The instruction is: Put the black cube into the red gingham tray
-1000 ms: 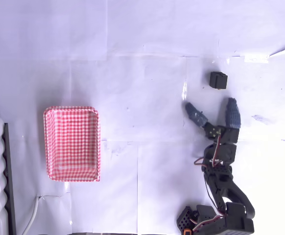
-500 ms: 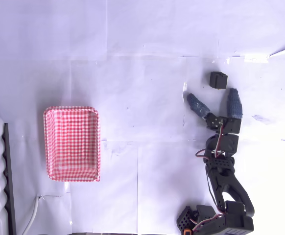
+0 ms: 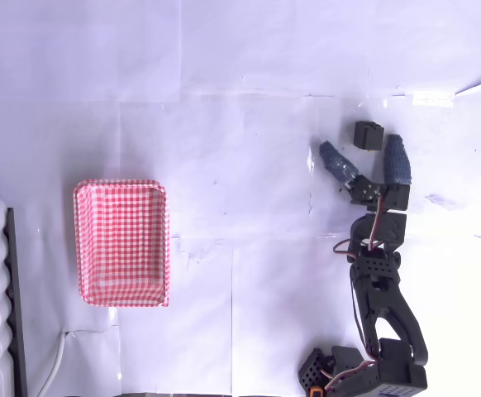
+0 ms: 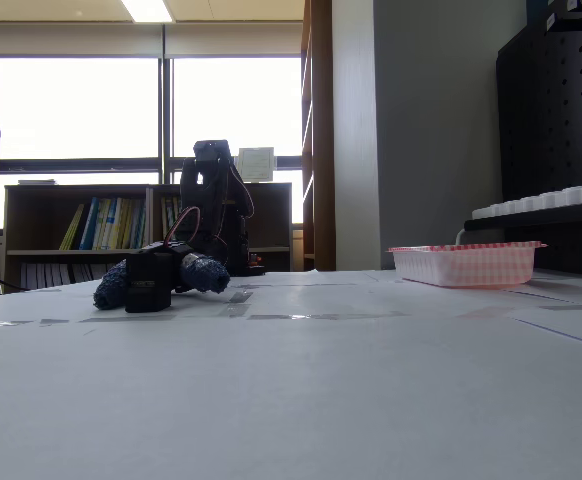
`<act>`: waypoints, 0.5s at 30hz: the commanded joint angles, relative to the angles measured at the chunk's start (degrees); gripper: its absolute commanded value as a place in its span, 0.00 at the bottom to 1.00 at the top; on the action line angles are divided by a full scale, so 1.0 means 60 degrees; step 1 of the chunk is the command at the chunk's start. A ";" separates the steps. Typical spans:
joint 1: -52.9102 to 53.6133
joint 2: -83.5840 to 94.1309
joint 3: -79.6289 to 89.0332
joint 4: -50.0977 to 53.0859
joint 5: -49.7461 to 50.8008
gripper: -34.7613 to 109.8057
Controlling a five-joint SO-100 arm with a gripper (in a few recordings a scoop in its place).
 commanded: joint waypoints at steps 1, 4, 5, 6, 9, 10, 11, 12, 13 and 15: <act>-0.0088 0.0103 0.0571 -0.0044 0.0059 0.60; -0.0146 0.0264 0.0806 -0.0044 0.0234 0.60; -0.0176 0.0322 0.0894 -0.0044 0.0264 0.60; -0.0205 0.0381 0.0981 -0.0044 0.0278 0.60; -0.0278 0.0571 0.1333 -0.0015 0.0322 0.60; -0.0308 0.0659 0.1465 0.0000 0.0366 0.60; -0.0322 0.0732 0.1597 0.0000 0.0381 0.60; -0.0337 0.0806 0.1699 0.0000 0.0410 0.60; -0.0352 0.0864 0.1772 0.0000 0.0425 0.60; -0.0366 0.0908 0.1846 0.0000 0.0469 0.60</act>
